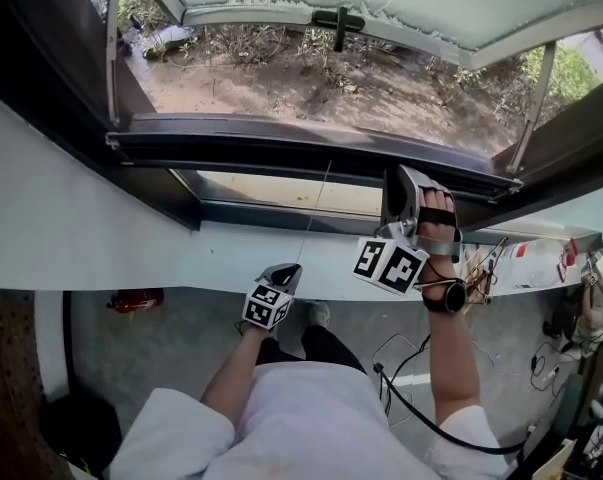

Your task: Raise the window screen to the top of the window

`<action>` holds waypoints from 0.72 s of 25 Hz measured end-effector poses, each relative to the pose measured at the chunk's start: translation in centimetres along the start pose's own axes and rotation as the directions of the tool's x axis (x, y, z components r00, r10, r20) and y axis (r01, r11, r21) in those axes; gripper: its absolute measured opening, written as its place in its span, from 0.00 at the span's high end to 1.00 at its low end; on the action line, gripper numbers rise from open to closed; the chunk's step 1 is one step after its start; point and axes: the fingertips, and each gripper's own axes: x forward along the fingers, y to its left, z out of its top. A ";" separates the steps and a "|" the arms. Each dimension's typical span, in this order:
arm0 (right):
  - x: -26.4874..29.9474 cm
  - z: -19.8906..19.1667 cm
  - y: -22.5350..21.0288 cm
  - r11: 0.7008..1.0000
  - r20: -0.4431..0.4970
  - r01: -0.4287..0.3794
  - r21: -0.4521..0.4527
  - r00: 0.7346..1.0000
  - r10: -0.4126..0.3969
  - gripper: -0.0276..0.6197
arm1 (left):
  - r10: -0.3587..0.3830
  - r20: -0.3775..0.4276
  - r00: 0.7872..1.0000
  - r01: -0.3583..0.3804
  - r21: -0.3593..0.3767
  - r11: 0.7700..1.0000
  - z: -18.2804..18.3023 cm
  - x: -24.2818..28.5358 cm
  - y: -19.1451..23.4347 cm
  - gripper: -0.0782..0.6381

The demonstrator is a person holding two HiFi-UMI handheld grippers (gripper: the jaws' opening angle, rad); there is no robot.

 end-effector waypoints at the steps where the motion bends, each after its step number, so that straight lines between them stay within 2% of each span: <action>1: -0.1 0.1 -0.5 1.000 0.002 0.011 0.002 1.000 -0.011 0.92 | -0.001 0.005 1.000 0.001 -0.002 1.000 0.4 -0.1 -0.2 0.89; 7: -0.8 0.2 -1.8 0.999 0.020 0.039 0.001 0.999 -0.039 0.92 | -0.012 0.019 1.000 0.012 0.012 1.000 1.3 -1.5 -1.6 0.89; 11: -1.5 0.6 -4.1 0.994 0.053 0.095 0.045 0.994 -0.098 0.92 | -0.013 0.083 0.996 0.013 0.000 1.000 3.3 -3.0 -2.1 0.89; 14: -2.0 1.0 -6.4 0.988 0.071 0.134 0.082 0.988 -0.140 0.92 | -0.011 0.118 0.993 0.007 0.031 0.999 5.4 -3.7 -2.1 0.89; 18: -2.5 1.4 -8.8 0.983 0.083 0.172 0.065 0.981 -0.177 0.92 | -0.047 0.162 0.986 0.040 0.044 0.998 7.7 -3.8 -2.9 0.89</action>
